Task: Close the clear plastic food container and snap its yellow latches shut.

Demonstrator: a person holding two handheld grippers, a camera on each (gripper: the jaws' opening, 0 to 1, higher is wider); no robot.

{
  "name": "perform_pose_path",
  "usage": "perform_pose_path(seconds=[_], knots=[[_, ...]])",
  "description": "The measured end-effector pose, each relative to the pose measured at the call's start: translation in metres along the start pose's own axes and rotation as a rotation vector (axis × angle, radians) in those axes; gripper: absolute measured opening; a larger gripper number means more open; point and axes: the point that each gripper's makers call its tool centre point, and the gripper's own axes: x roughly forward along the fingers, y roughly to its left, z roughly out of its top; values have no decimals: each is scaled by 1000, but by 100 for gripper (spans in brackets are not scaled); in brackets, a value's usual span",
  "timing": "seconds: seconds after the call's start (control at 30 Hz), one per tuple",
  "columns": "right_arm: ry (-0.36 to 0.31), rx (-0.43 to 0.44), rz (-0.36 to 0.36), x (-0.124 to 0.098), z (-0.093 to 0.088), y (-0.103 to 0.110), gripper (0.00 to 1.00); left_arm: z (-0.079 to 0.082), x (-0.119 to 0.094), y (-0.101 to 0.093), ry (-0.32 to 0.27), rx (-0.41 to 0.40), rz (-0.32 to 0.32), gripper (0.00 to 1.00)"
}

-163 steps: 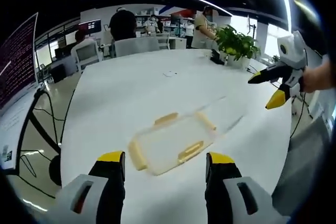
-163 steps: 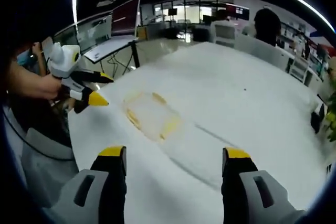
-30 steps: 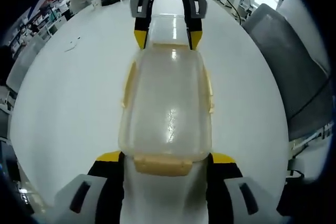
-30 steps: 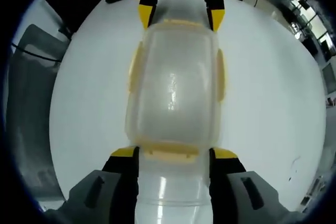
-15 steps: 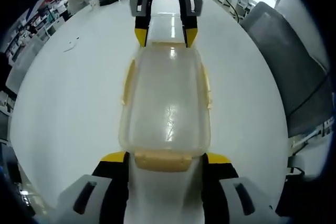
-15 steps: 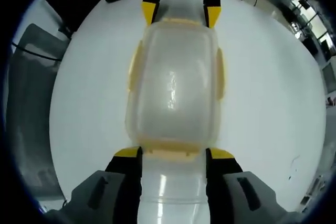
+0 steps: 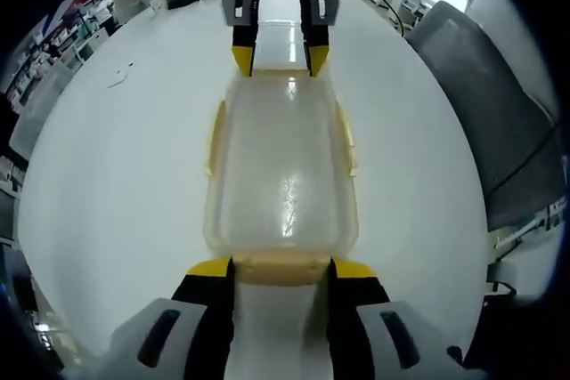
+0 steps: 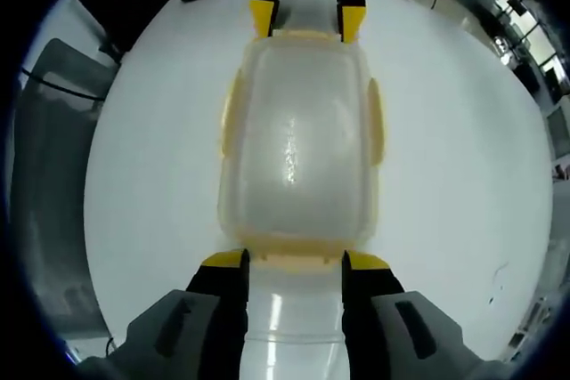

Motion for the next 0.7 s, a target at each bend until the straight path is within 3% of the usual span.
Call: perform_pose_path(seconds=[0.7], knots=[[-4, 1, -5, 1, 0, -4, 34, 0, 0, 2, 22, -2, -1, 33]])
